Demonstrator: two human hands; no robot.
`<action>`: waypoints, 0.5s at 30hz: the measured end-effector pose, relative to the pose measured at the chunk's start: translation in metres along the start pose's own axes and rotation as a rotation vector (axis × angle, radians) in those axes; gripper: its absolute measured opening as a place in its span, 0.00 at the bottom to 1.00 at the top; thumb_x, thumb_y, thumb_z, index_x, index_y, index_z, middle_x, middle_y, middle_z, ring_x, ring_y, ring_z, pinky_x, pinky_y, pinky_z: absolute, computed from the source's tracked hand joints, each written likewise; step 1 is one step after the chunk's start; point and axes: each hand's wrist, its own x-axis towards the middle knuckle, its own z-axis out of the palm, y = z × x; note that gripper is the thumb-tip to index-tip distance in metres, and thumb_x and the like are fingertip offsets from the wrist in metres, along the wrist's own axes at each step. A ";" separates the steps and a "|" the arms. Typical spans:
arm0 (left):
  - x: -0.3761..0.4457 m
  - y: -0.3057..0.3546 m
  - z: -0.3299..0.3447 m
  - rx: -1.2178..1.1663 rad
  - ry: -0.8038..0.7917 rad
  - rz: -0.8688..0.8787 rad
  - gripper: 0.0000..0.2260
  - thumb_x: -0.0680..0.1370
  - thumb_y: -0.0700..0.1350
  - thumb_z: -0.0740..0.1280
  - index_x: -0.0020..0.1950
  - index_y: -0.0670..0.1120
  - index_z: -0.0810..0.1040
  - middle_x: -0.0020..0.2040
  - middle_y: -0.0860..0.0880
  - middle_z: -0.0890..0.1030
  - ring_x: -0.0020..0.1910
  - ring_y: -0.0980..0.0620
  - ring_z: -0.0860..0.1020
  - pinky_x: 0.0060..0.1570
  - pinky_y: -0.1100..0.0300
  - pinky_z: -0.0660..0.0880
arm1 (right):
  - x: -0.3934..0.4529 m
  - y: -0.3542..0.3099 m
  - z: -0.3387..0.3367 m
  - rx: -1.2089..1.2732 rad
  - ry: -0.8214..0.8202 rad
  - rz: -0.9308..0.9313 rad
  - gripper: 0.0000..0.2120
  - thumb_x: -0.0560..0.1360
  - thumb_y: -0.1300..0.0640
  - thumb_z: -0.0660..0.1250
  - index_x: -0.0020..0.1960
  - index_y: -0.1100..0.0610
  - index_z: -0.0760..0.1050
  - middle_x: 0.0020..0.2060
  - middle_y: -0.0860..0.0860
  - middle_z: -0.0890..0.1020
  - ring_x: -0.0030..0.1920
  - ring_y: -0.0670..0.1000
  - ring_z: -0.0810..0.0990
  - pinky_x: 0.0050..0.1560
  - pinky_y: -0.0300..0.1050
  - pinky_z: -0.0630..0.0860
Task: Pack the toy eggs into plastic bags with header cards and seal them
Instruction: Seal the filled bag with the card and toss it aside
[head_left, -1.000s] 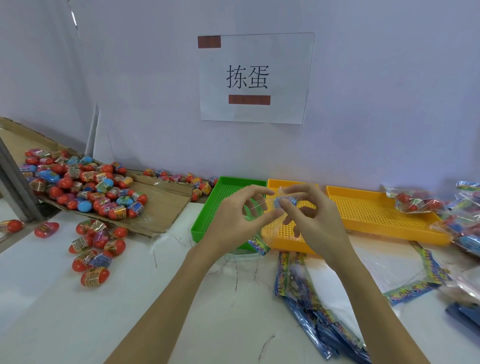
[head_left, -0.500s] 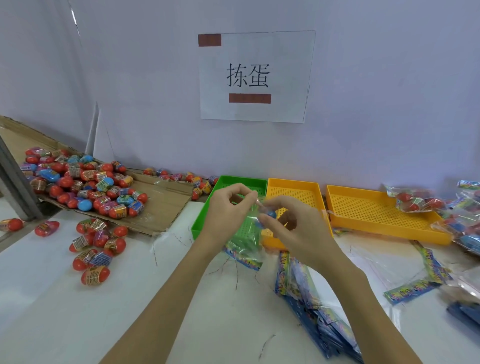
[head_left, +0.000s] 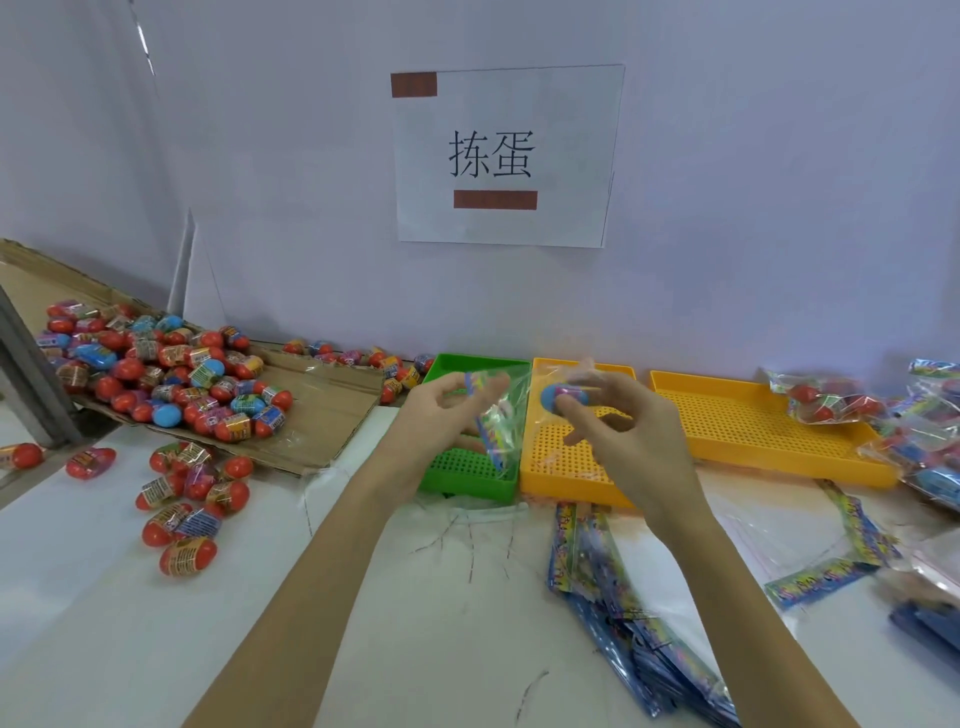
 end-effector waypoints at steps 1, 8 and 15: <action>-0.001 -0.002 -0.001 -0.053 -0.054 0.010 0.24 0.72 0.62 0.76 0.61 0.48 0.82 0.53 0.46 0.88 0.47 0.47 0.86 0.44 0.61 0.82 | 0.000 -0.001 -0.002 0.063 0.031 0.051 0.09 0.77 0.52 0.75 0.56 0.50 0.82 0.46 0.44 0.88 0.36 0.50 0.87 0.29 0.35 0.75; -0.004 -0.003 0.005 -0.078 -0.090 0.111 0.20 0.74 0.53 0.79 0.64 0.51 0.82 0.52 0.48 0.88 0.46 0.48 0.88 0.37 0.61 0.81 | -0.001 -0.007 -0.014 0.390 -0.342 0.341 0.12 0.78 0.50 0.72 0.61 0.50 0.84 0.59 0.48 0.86 0.56 0.56 0.87 0.36 0.37 0.81; -0.004 -0.004 0.002 -0.110 -0.132 0.123 0.24 0.70 0.50 0.80 0.64 0.48 0.81 0.48 0.46 0.88 0.35 0.48 0.84 0.28 0.63 0.74 | -0.001 -0.010 -0.016 0.397 -0.265 0.306 0.20 0.76 0.47 0.72 0.68 0.43 0.78 0.57 0.48 0.87 0.48 0.56 0.88 0.33 0.36 0.80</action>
